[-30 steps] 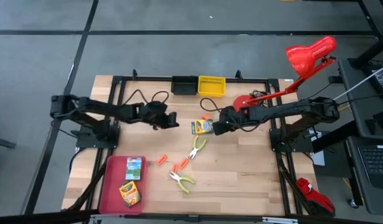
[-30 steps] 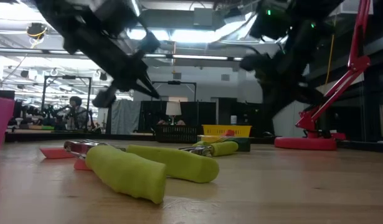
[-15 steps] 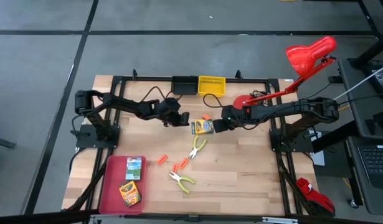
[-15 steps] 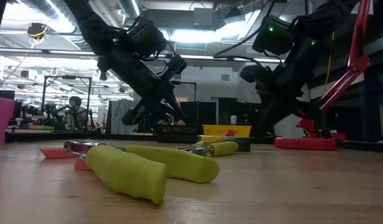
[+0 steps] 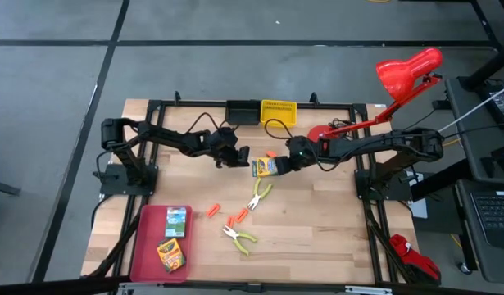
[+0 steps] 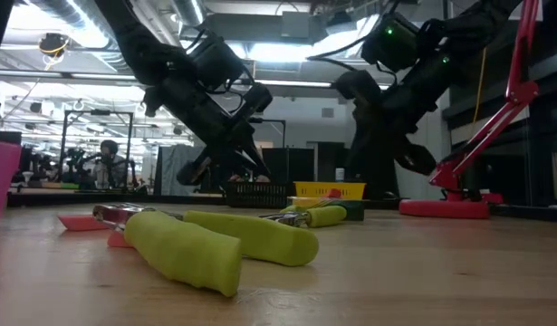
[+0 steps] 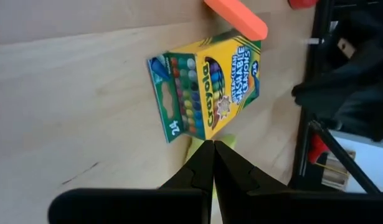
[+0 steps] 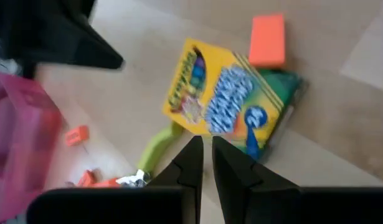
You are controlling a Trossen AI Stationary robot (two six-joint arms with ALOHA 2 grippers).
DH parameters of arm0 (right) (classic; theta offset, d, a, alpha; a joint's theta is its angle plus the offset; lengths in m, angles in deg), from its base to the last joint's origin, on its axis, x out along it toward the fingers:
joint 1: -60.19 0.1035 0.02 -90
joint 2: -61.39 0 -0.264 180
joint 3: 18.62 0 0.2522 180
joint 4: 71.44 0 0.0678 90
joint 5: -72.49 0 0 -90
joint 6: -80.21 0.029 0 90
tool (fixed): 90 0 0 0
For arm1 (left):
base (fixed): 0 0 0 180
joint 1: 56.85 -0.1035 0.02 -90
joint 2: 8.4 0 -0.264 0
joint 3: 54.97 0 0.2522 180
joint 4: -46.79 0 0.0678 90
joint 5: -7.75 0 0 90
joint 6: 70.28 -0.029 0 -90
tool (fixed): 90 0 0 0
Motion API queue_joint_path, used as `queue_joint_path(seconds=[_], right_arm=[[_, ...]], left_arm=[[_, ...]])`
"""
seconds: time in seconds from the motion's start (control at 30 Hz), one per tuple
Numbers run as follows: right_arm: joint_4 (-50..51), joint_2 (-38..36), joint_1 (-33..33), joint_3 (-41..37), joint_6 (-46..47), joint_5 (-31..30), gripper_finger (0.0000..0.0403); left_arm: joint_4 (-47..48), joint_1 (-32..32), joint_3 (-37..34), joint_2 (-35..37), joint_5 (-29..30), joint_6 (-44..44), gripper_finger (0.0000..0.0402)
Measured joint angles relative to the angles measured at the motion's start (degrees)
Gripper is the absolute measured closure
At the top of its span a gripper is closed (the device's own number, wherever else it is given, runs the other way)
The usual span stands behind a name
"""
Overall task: Pick & Place School Supplies
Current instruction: Put the crayon box into the red bin
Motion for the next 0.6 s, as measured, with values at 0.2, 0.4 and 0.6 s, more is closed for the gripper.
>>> queue_joint_path(seconds=[0.2, 0.4, 0.6], right_arm=[[0.15, 1.94, 1.62, 0.0, 0.81, 1.36, 0.0364], [0.03, 4.55, 2.67, 0.02, 2.3, 1.47, 0.0364], [1.26, 6.87, 2.98, 0.02, 4.06, 1.38, 0.0364]], left_arm=[[-0.01, -0.02, 0.0, 0.02, -0.38, -0.05, 0.0398], [-0.44, -0.02, 0.0, 0.02, -1.77, -0.25, 0.0398], [-0.82, -0.02, -0.02, 0.21, -2.2, -1.98, 0.0398]])
